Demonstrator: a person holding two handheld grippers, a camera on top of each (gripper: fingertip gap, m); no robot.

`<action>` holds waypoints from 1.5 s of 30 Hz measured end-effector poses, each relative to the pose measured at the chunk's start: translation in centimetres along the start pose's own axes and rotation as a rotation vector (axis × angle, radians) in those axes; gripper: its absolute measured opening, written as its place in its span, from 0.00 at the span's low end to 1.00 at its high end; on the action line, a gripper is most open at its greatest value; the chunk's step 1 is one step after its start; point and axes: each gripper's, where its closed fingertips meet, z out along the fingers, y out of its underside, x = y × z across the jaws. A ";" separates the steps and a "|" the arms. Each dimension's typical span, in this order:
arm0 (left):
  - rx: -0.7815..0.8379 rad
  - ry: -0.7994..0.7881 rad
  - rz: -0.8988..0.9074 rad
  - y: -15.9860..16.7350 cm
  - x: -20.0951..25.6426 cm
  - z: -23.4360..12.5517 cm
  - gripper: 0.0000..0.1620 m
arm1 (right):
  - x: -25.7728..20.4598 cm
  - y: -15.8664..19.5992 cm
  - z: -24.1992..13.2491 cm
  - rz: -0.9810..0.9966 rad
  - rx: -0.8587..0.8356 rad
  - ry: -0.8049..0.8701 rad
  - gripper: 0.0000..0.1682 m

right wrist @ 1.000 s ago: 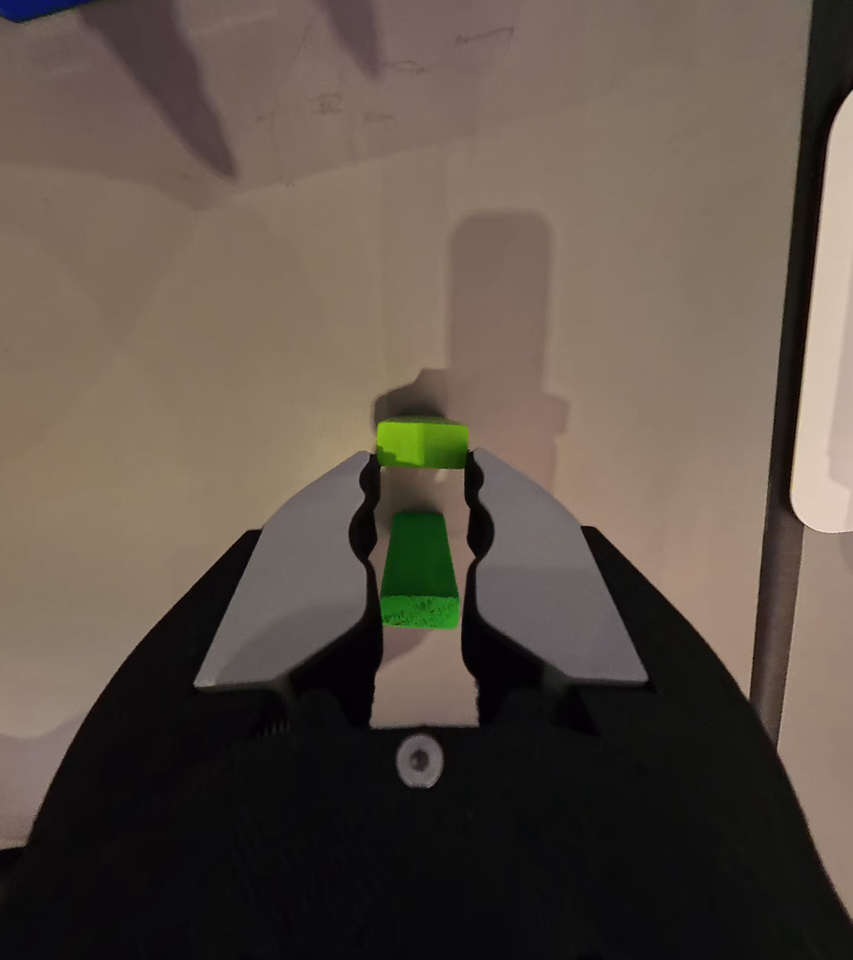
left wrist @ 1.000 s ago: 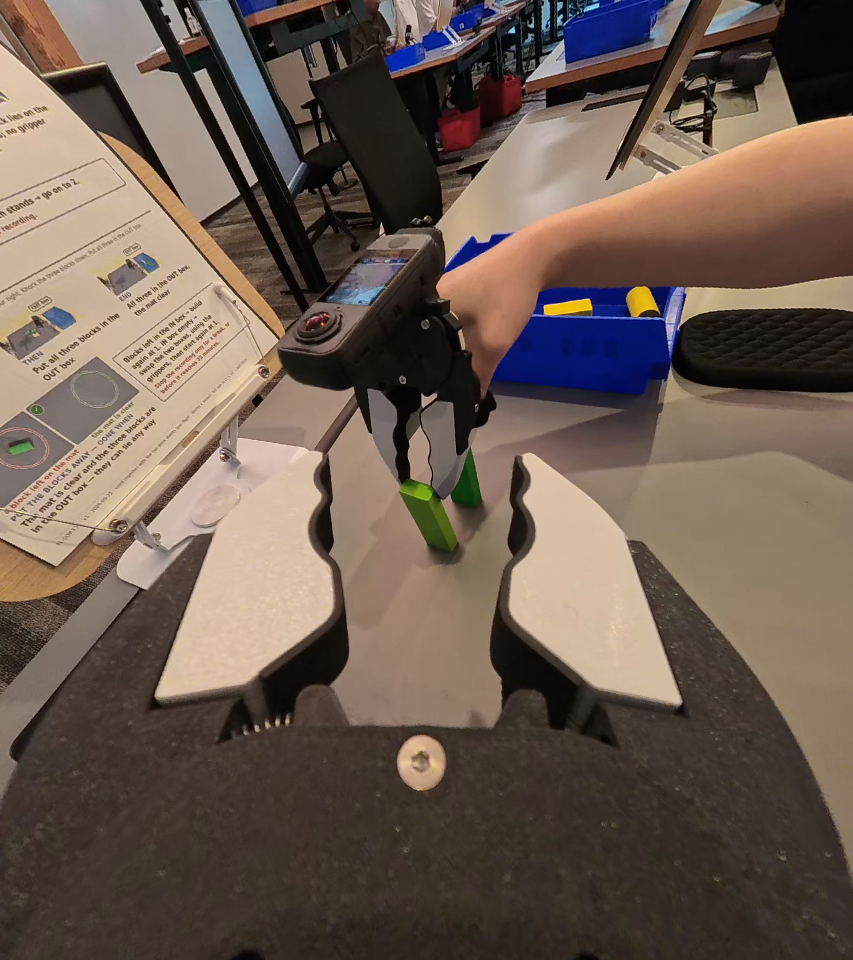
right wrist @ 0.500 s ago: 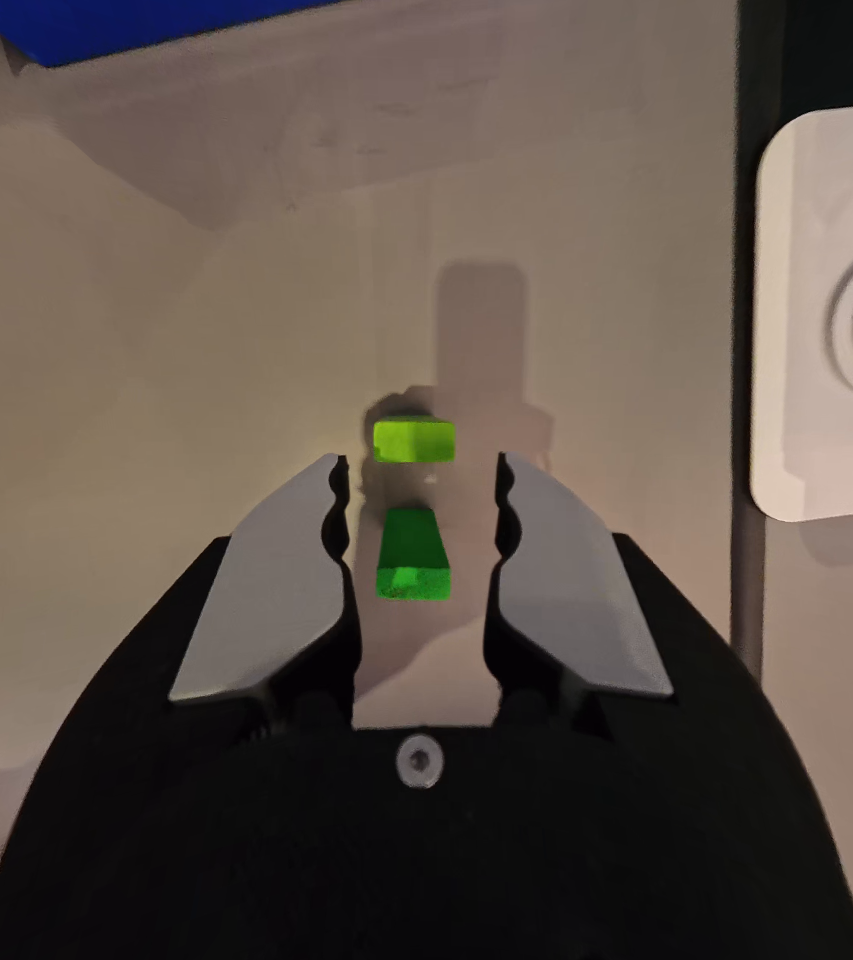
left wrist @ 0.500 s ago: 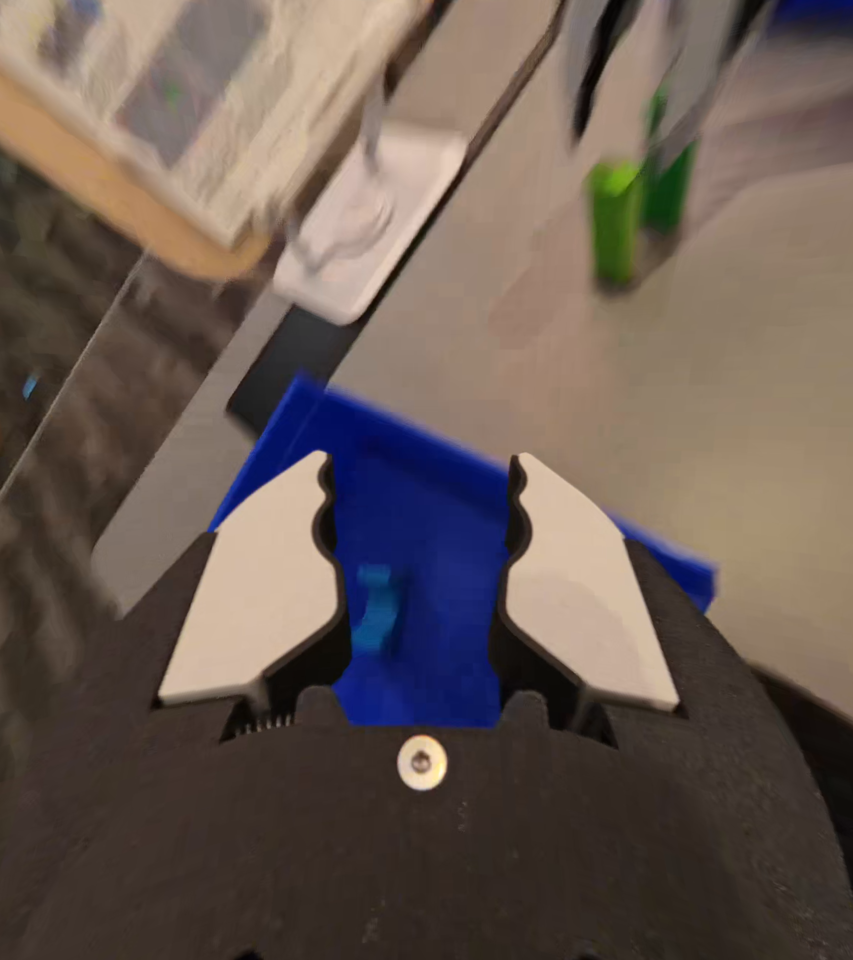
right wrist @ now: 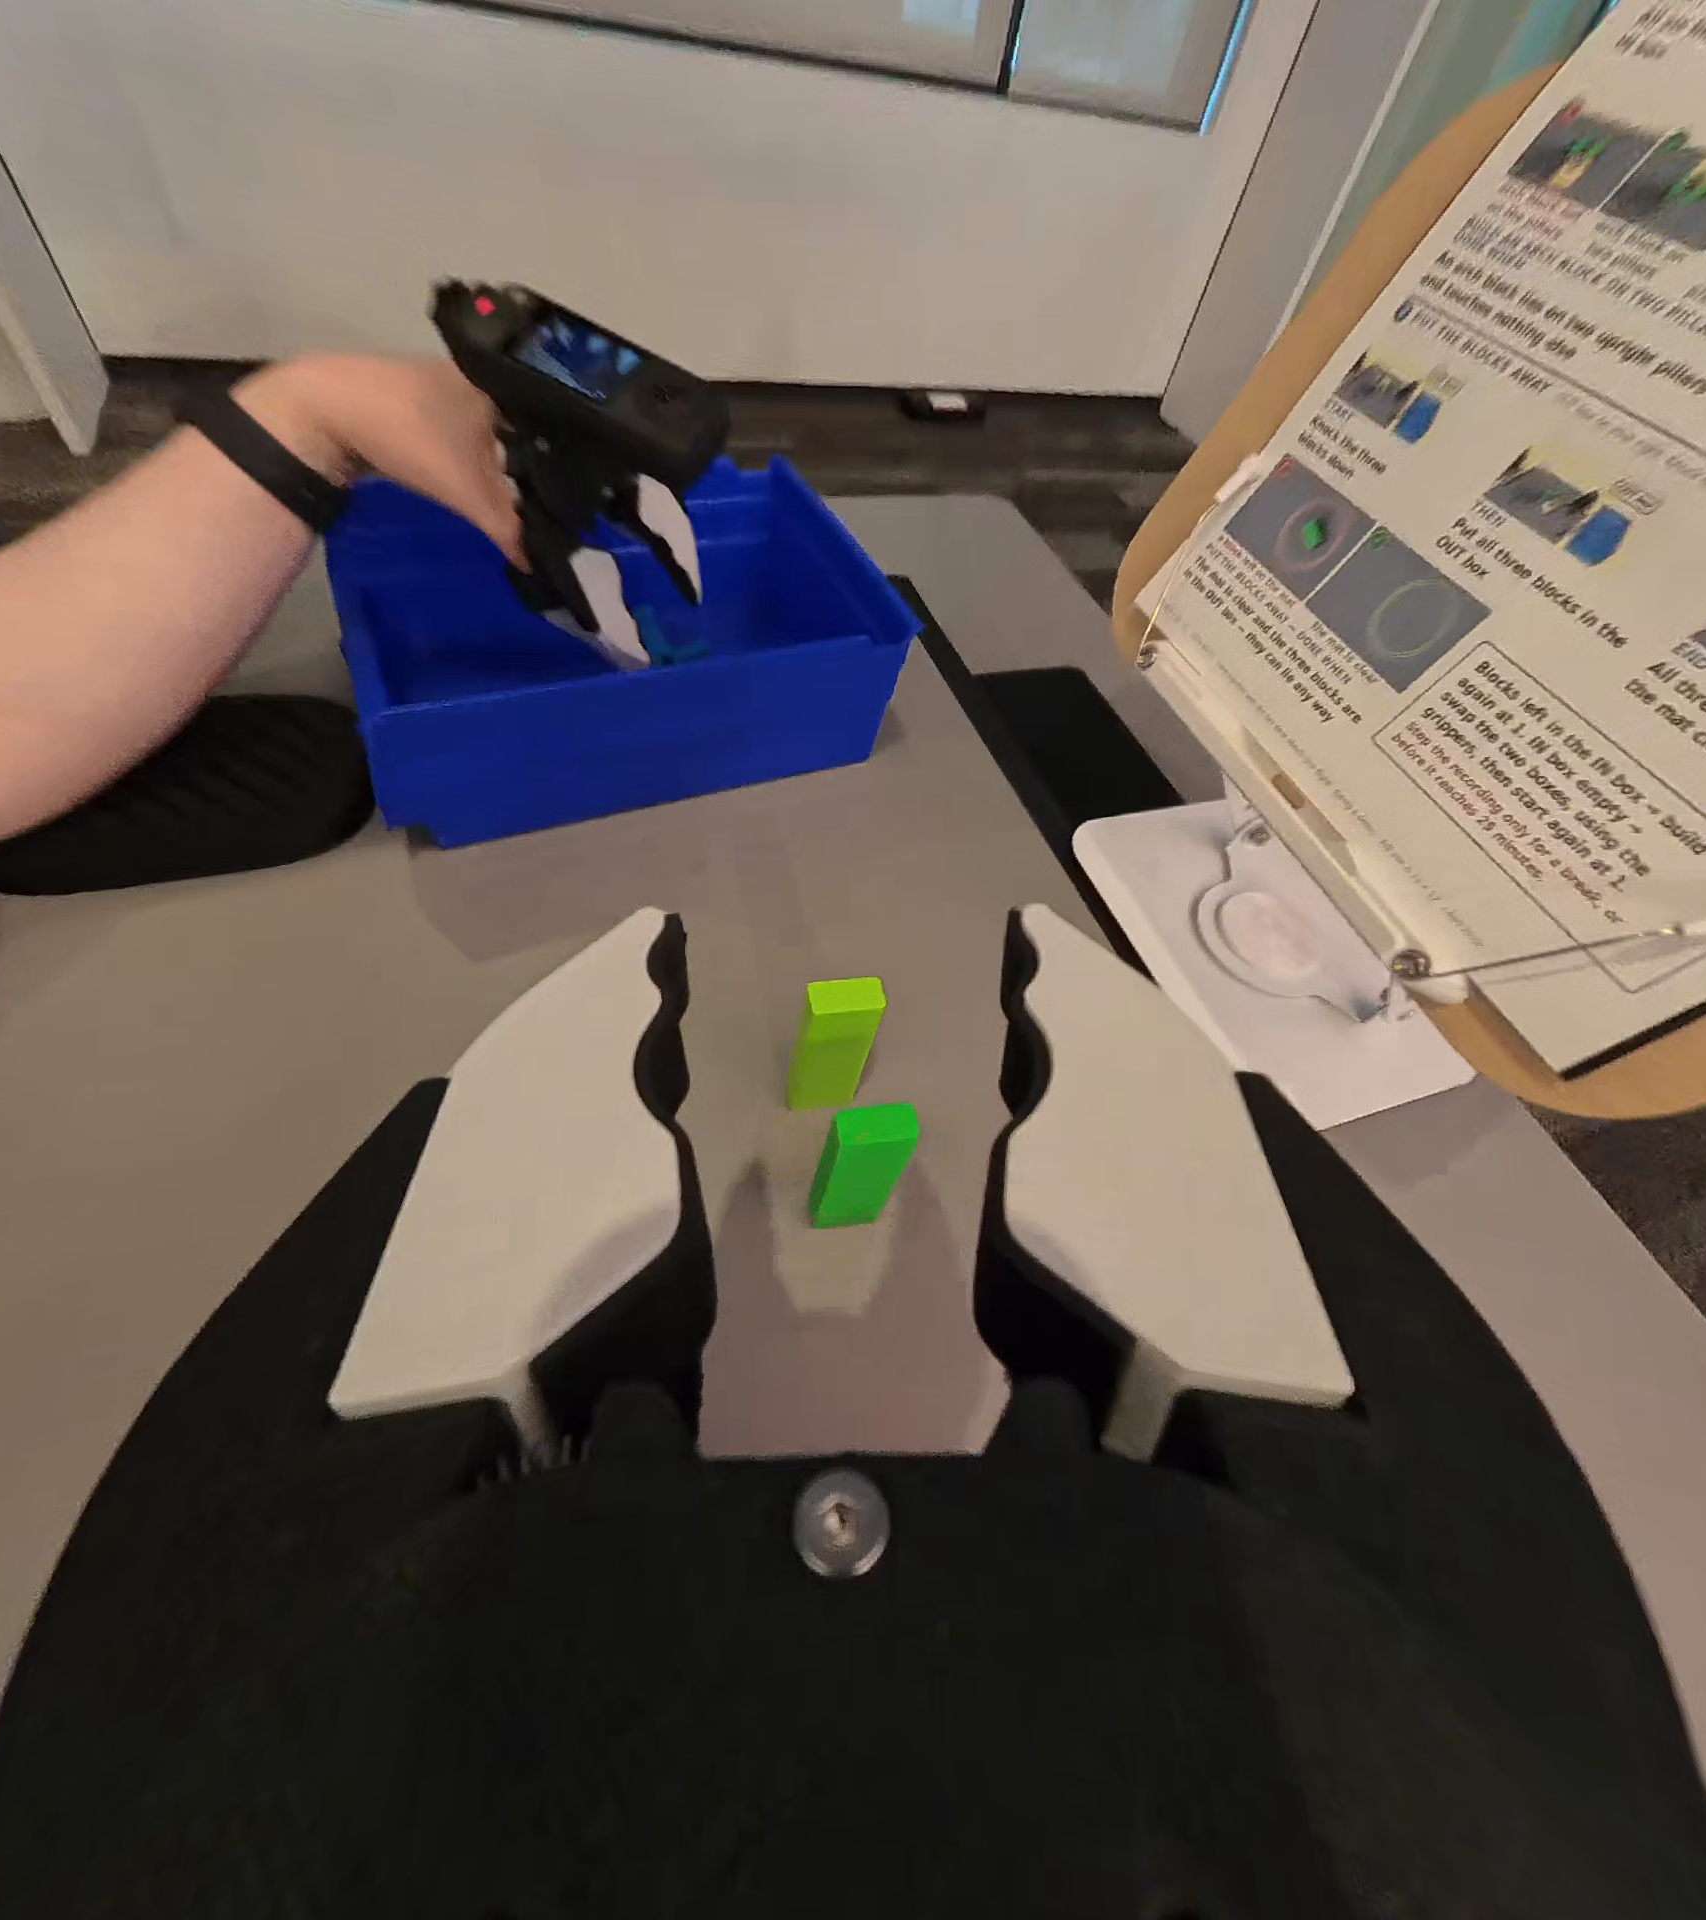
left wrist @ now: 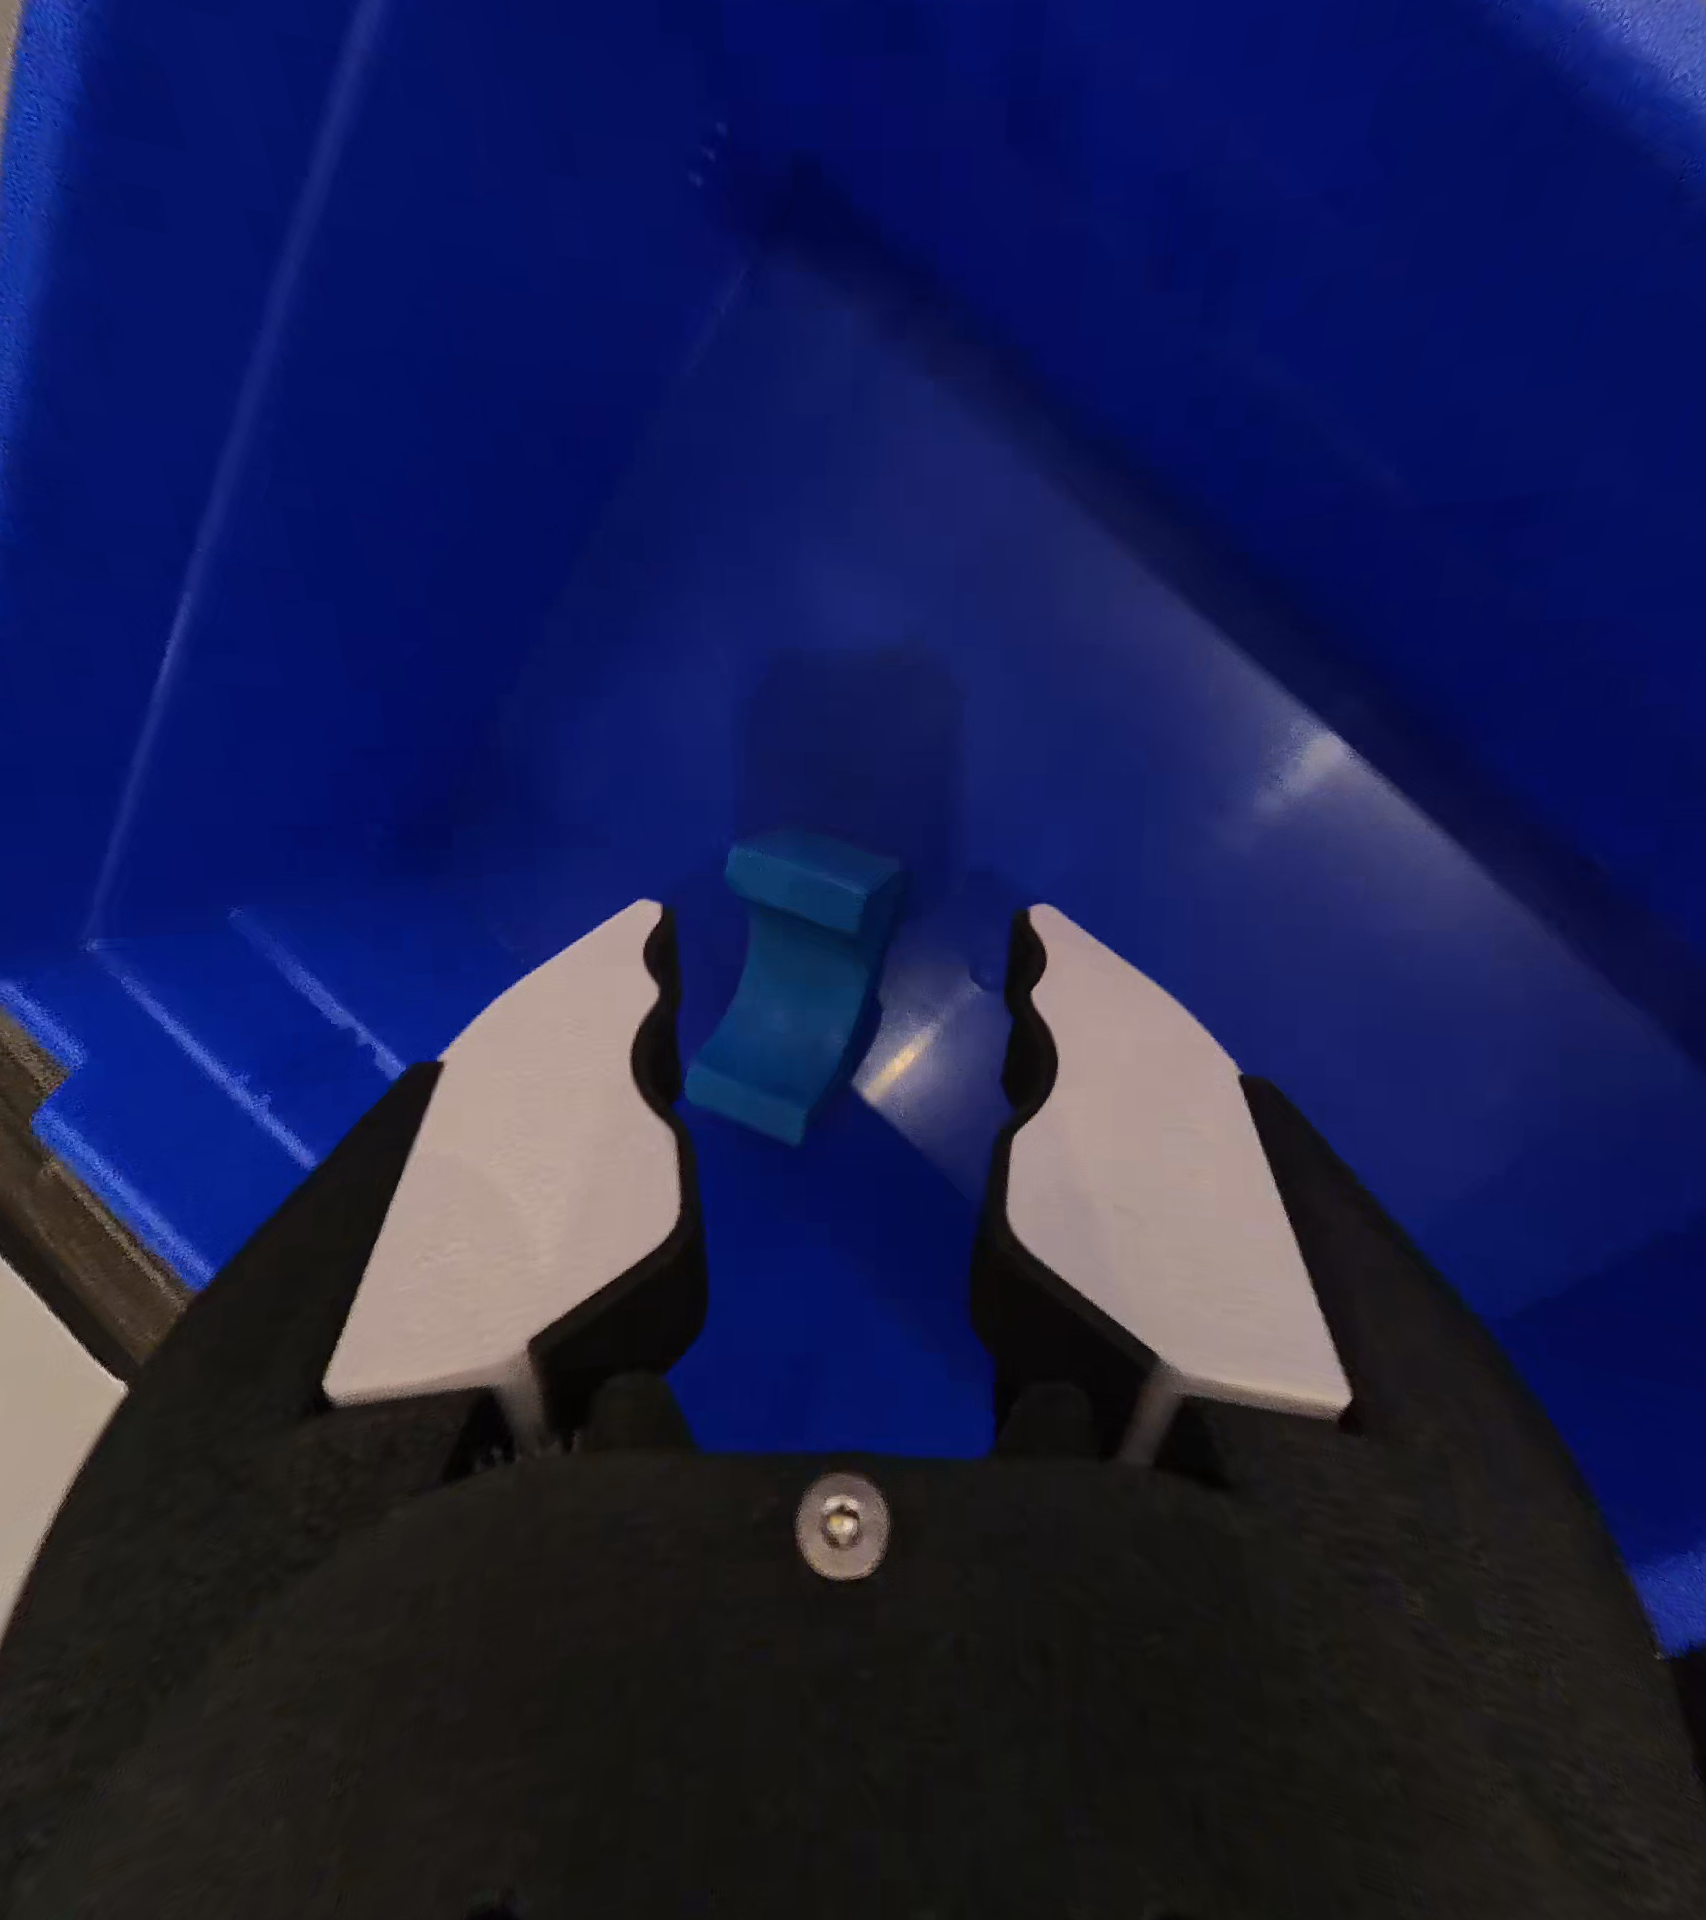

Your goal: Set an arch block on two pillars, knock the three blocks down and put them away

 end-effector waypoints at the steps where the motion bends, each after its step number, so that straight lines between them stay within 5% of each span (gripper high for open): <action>1: 0.002 -0.001 -0.004 -0.1 -0.2 0.5 0.37 | -0.5 0.1 -0.9 0.004 0.018 -0.005 0.35; 9: -0.031 0.038 -0.051 0.8 -0.5 3.1 0.34 | -2.5 0.3 -3.3 -0.014 0.062 -0.064 0.34; 15: -0.014 0.060 -0.088 1.4 -0.7 3.5 0.23 | -3.8 1.3 -2.3 -0.011 0.032 -0.144 0.34; 21: 0.034 0.063 -0.077 0.6 -0.5 2.8 0.22 | -4.5 2.6 -0.9 -0.002 -0.025 -0.172 0.34; 26: 0.258 0.034 -0.103 -2.9 -1.1 -2.4 0.20 | -4.6 2.7 0.1 0.003 -0.018 -0.164 0.34; 28: 0.450 0.042 -0.126 -5.3 -1.1 -6.5 0.00 | -4.7 2.4 0.9 0.007 -0.002 -0.150 0.34; 31: 0.775 0.143 -0.153 -9.3 0.6 -13.7 0.00 | -5.9 1.8 2.7 -0.004 0.026 -0.167 0.34; 34: 0.706 0.047 -0.174 -8.8 0.3 -14.3 0.00 | -7.2 3.0 4.4 -0.087 -0.057 -0.173 0.34; 39: 0.408 0.060 -0.224 -6.1 0.4 -8.8 0.30 | -8.2 4.5 5.2 -0.143 -0.139 -0.186 0.34; 45: 0.176 0.188 -0.165 -3.2 2.1 -1.8 0.46 | -7.8 5.2 5.2 -0.096 -0.148 -0.212 0.34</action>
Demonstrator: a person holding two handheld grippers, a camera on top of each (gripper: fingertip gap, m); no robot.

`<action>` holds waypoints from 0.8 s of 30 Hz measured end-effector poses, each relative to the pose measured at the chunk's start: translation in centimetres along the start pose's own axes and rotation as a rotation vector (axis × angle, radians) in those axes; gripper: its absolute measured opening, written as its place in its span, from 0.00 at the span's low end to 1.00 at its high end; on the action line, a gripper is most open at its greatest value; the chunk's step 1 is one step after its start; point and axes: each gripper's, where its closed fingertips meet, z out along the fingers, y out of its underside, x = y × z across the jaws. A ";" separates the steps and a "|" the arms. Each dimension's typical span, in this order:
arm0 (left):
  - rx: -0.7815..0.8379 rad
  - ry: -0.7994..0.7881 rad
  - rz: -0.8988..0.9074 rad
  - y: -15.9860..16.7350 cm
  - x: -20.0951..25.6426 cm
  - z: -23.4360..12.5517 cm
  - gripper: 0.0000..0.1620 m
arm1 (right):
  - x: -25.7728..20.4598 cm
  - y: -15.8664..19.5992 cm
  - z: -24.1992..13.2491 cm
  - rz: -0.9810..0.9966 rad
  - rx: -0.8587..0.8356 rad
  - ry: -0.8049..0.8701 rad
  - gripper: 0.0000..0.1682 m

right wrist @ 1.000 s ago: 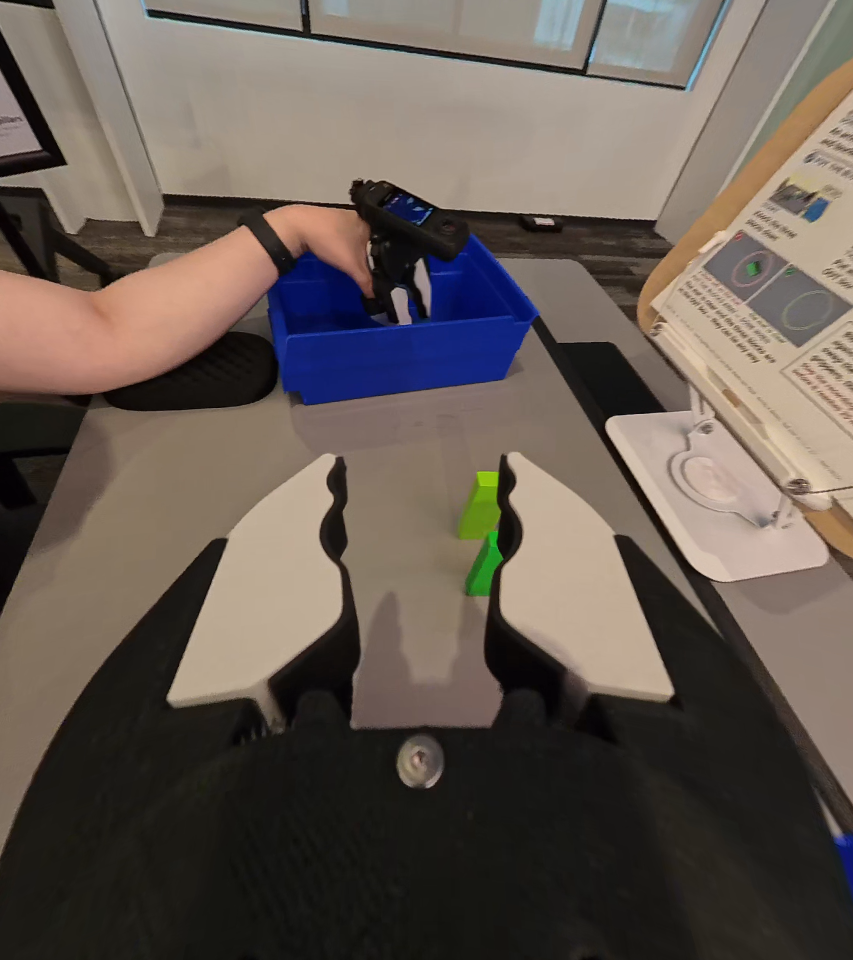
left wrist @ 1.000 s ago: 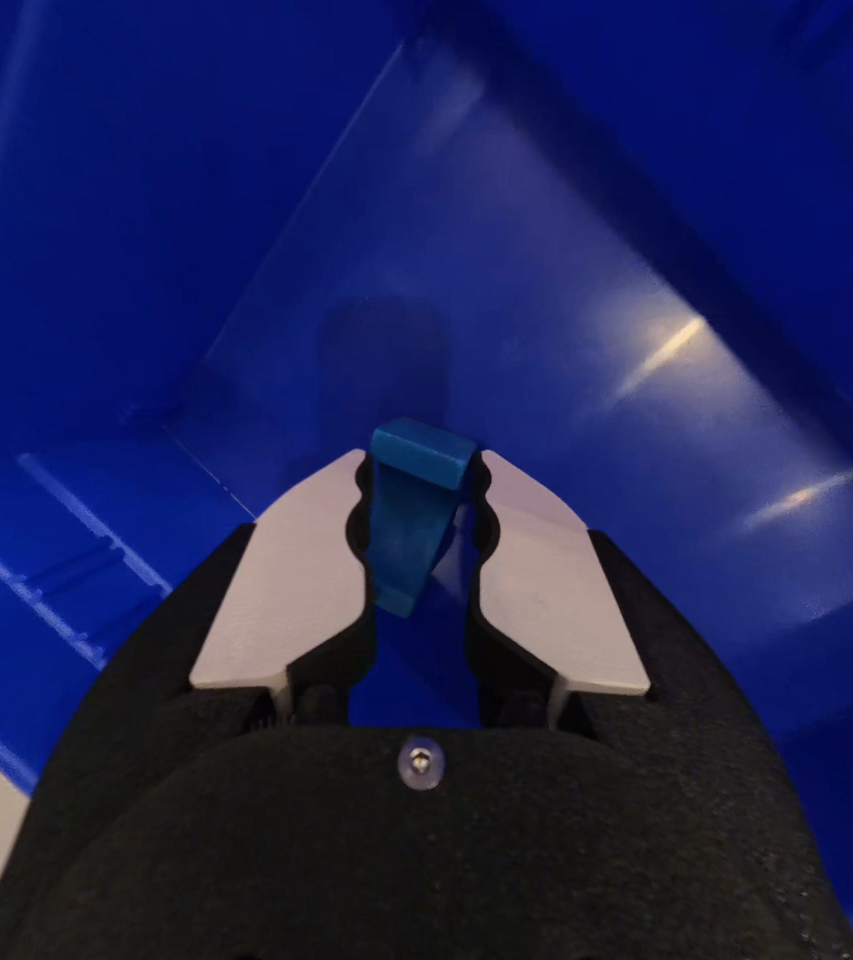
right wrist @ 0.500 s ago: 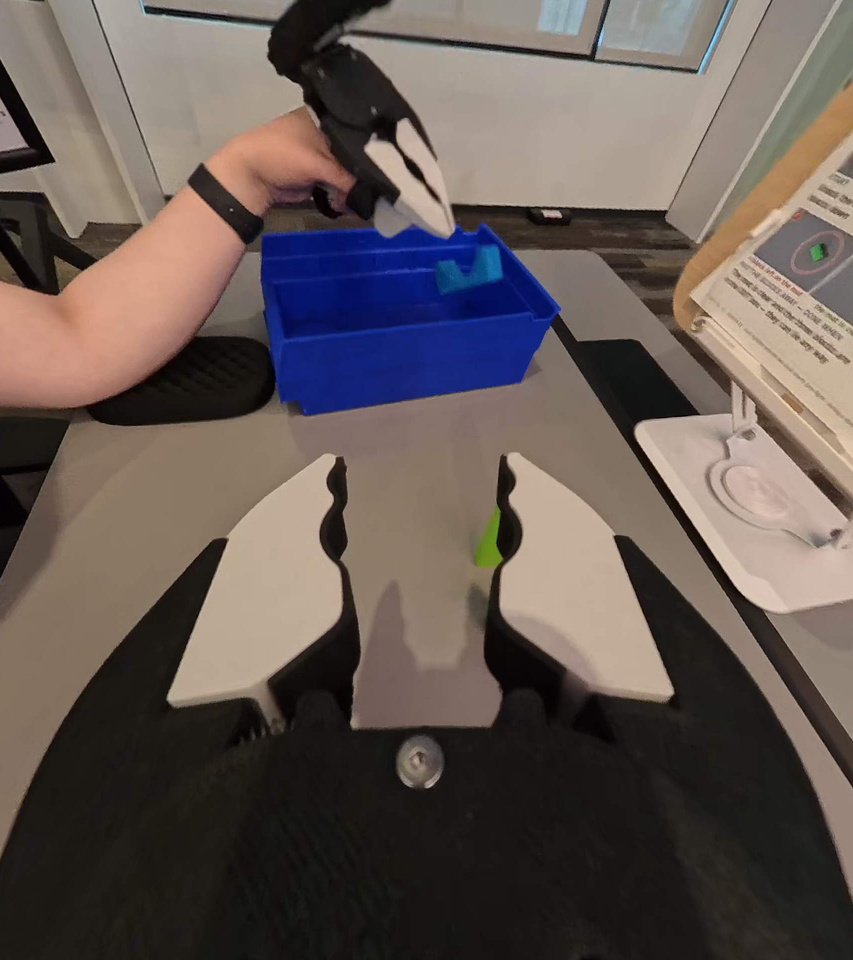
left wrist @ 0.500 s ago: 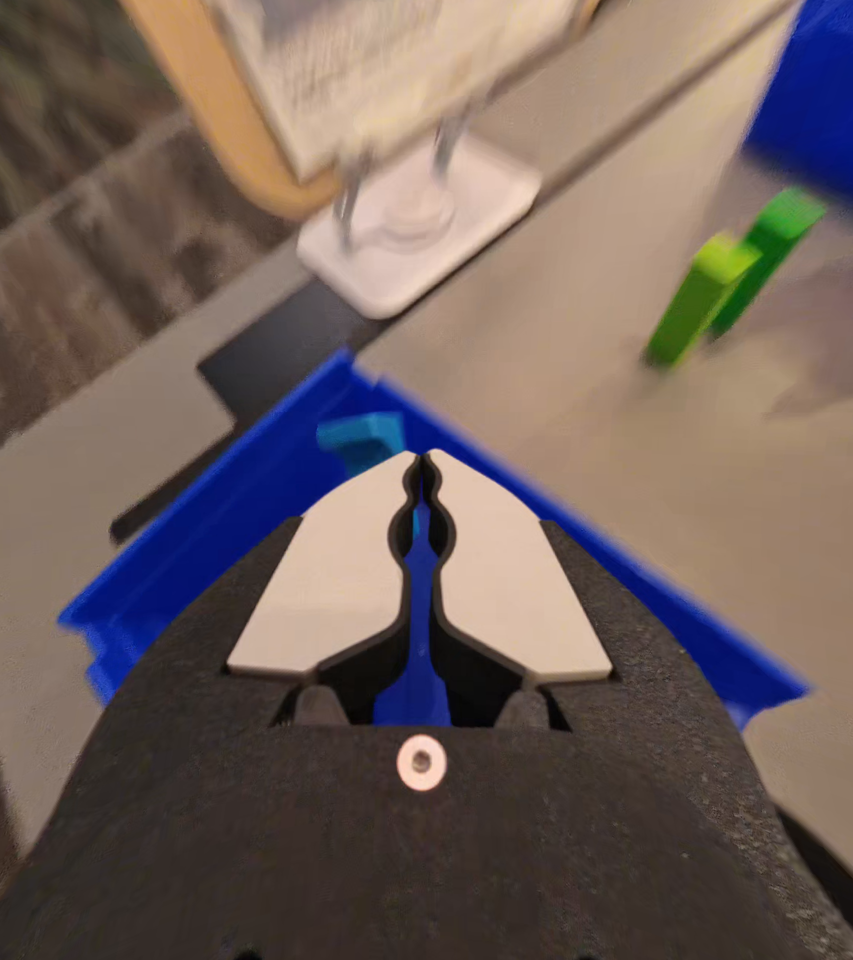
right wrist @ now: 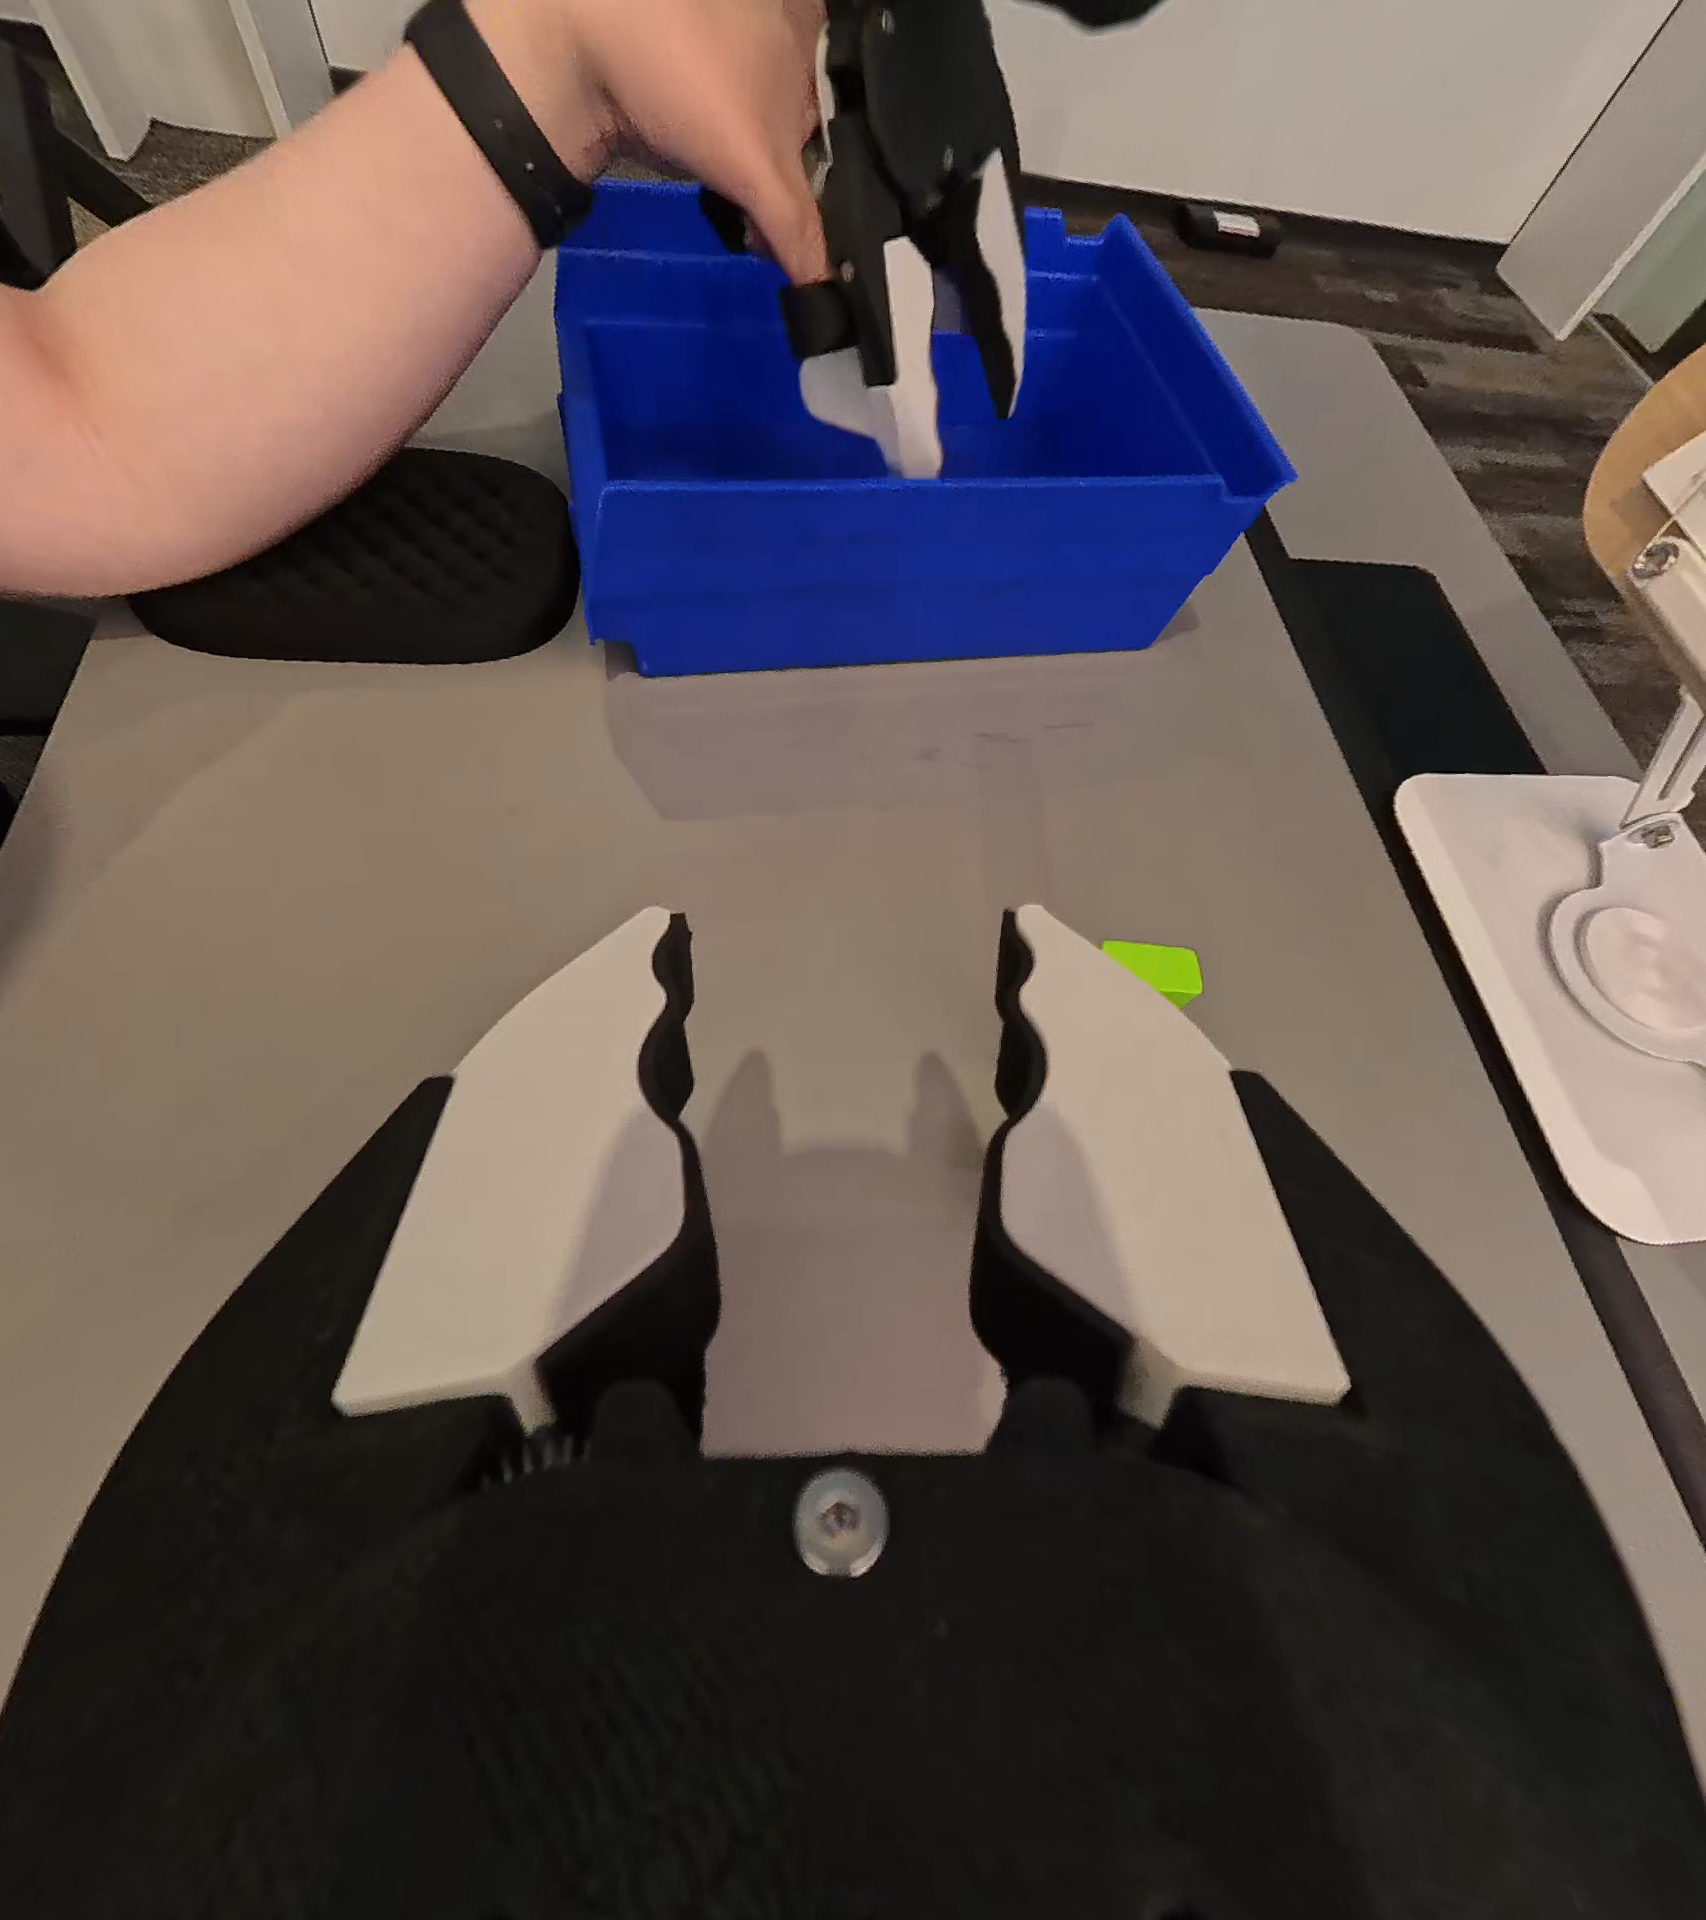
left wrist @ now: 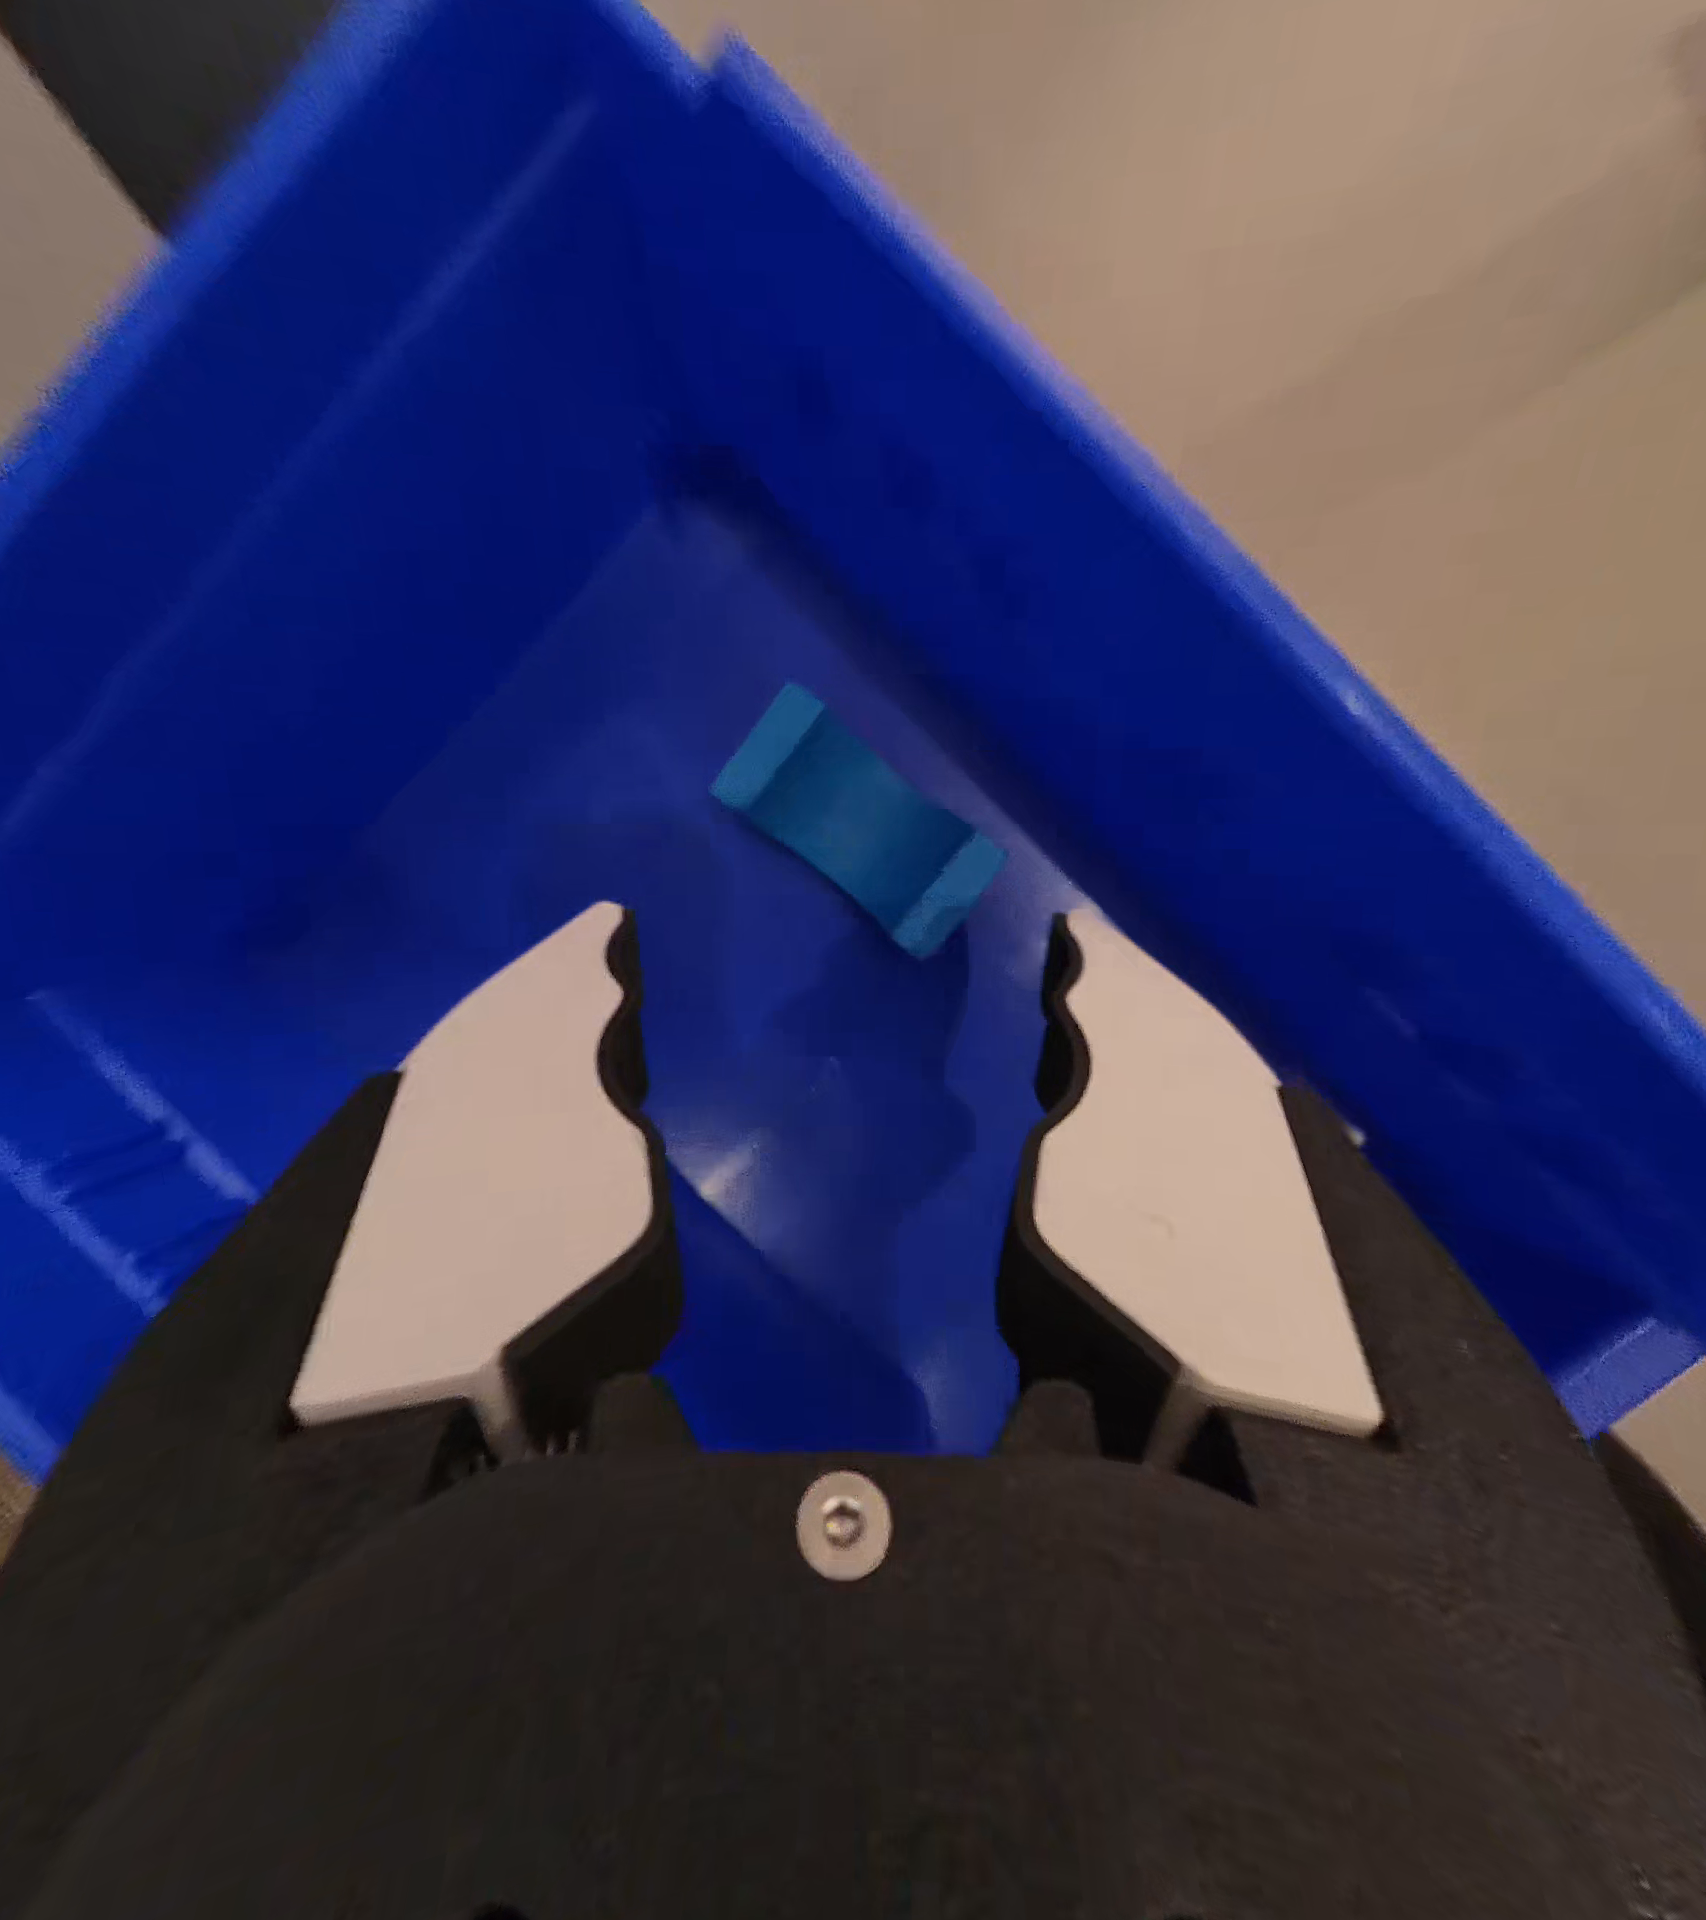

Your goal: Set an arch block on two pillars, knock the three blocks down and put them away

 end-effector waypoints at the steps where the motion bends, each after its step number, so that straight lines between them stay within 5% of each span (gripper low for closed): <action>1: -0.024 0.007 0.039 0.5 0.2 0.6 0.49 | 0.1 0.1 0.0 0.004 -0.001 0.000 0.34; 6: -0.166 0.022 0.095 2.1 1.3 2.1 0.42 | 0.5 0.8 0.2 0.035 -0.010 -0.011 0.34; 12: -0.149 -0.020 0.278 1.2 2.0 3.8 0.28 | 0.1 1.9 0.8 0.023 -0.063 -0.031 0.34; 14: -0.156 -0.009 0.303 1.5 2.3 4.3 0.14 | 0.1 2.3 0.9 0.022 -0.082 -0.033 0.34; 18: -0.155 -0.058 0.260 1.5 0.9 3.1 0.11 | 0.0 2.5 1.0 0.027 -0.088 -0.039 0.34; 24: 0.198 -0.021 0.094 -2.6 0.3 -3.9 0.11 | 0.3 2.4 1.3 0.044 -0.073 -0.031 0.34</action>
